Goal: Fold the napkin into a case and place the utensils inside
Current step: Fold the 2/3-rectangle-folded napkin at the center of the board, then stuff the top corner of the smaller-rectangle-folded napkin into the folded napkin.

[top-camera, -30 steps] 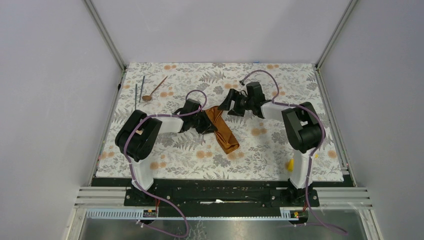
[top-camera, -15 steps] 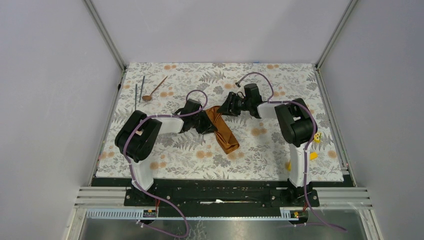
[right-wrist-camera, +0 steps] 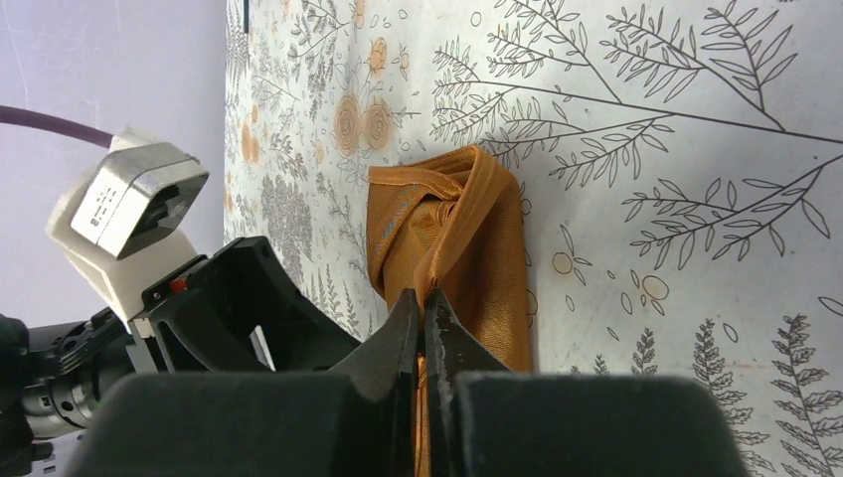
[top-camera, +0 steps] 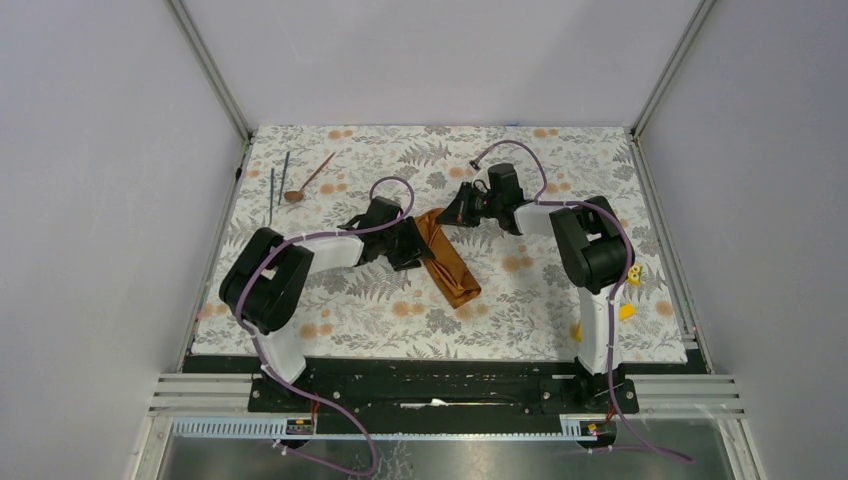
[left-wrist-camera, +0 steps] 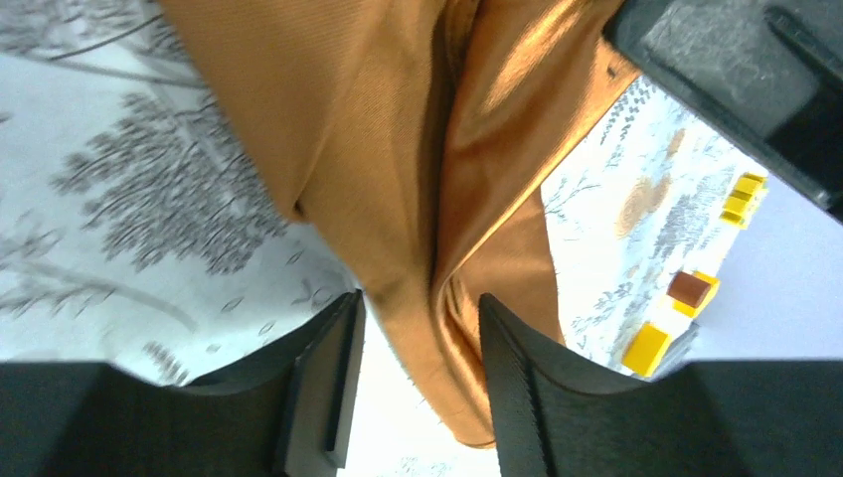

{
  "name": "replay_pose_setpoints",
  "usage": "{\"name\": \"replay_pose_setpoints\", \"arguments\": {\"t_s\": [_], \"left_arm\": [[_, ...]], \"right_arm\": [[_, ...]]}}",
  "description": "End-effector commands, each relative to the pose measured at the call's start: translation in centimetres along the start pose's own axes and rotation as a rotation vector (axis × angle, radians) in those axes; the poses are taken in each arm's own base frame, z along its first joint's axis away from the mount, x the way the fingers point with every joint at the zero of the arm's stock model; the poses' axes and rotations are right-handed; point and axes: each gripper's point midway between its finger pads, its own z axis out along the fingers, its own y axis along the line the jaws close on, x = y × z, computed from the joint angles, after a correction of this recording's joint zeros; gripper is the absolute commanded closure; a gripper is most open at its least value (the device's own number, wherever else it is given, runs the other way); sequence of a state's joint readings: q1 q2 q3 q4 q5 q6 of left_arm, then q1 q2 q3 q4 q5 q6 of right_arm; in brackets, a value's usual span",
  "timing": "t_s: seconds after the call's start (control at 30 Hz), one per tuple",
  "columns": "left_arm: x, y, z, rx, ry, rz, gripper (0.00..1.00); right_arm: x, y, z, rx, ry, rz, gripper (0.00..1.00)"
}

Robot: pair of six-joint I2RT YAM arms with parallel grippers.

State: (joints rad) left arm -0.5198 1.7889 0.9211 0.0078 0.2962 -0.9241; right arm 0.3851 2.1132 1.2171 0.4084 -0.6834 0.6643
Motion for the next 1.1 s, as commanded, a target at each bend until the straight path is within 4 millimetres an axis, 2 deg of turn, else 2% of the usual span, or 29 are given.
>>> {"name": "replay_pose_setpoints", "arguments": {"t_s": [0.0, 0.07, 0.17, 0.4, 0.5, 0.6, 0.7, 0.9, 1.07], "left_arm": [[0.2, 2.7, -3.1, -0.167, 0.004, 0.08, 0.44], [-1.3, 1.8, -4.6, -0.173, -0.035, 0.091, 0.43], [-4.3, 2.0, -5.9, -0.243, -0.117, 0.111, 0.44], [-9.2, 0.7, -4.3, -0.398, -0.18, 0.214, 0.61], [-10.0, 0.1, -3.1, -0.447, -0.184, 0.263, 0.62], [-10.5, 0.0, -2.6, -0.531, -0.209, 0.312, 0.67], [-10.8, 0.0, -2.2, -0.579, -0.228, 0.35, 0.68], [-10.2, 0.4, -1.3, -0.63, -0.223, 0.389, 0.7], [-10.3, 1.1, -0.7, -0.66, -0.22, 0.389, 0.77]], "right_arm": [[-2.0, 2.7, -0.4, -0.046, -0.041, -0.042, 1.0], [-2.0, 2.9, -0.2, -0.045, -0.039, -0.035, 1.0], [-1.9, 3.1, -0.1, -0.045, -0.036, -0.024, 1.0], [-1.5, 3.9, 0.3, -0.037, -0.045, -0.017, 1.0], [-1.4, 4.2, 0.5, -0.036, -0.043, -0.019, 1.0], [-1.4, 4.3, 0.5, -0.035, -0.044, -0.017, 1.0], [-1.4, 4.2, 0.5, -0.034, -0.045, -0.012, 1.0], [-1.0, 4.2, 0.7, -0.039, -0.038, -0.004, 1.0], [-0.9, 4.4, 0.8, -0.039, -0.035, -0.005, 1.0]]}}
